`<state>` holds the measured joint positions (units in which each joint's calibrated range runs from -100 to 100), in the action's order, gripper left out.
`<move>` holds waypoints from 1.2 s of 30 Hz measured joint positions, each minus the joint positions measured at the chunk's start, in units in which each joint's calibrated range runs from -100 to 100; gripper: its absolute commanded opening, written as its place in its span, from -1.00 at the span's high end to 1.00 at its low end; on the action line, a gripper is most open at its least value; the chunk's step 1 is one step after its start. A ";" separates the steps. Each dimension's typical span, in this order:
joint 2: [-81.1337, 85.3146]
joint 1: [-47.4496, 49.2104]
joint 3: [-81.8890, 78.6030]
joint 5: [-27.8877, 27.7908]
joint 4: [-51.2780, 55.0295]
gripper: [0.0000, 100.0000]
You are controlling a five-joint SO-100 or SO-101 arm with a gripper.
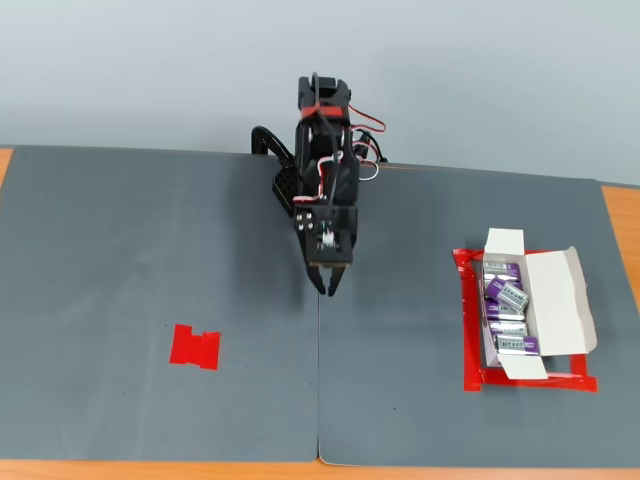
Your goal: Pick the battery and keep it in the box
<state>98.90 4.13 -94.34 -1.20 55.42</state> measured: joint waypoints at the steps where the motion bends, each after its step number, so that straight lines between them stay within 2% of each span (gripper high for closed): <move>1: 0.17 0.00 -1.17 0.00 0.00 0.96; 17: 0.42 1.62 -2.87 0.00 10.32 0.96; 22: 0.51 1.62 -2.78 2.25 15.78 0.96; 36: 0.51 1.62 -2.69 2.74 17.09 0.96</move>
<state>99.41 5.75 -97.04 1.54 72.51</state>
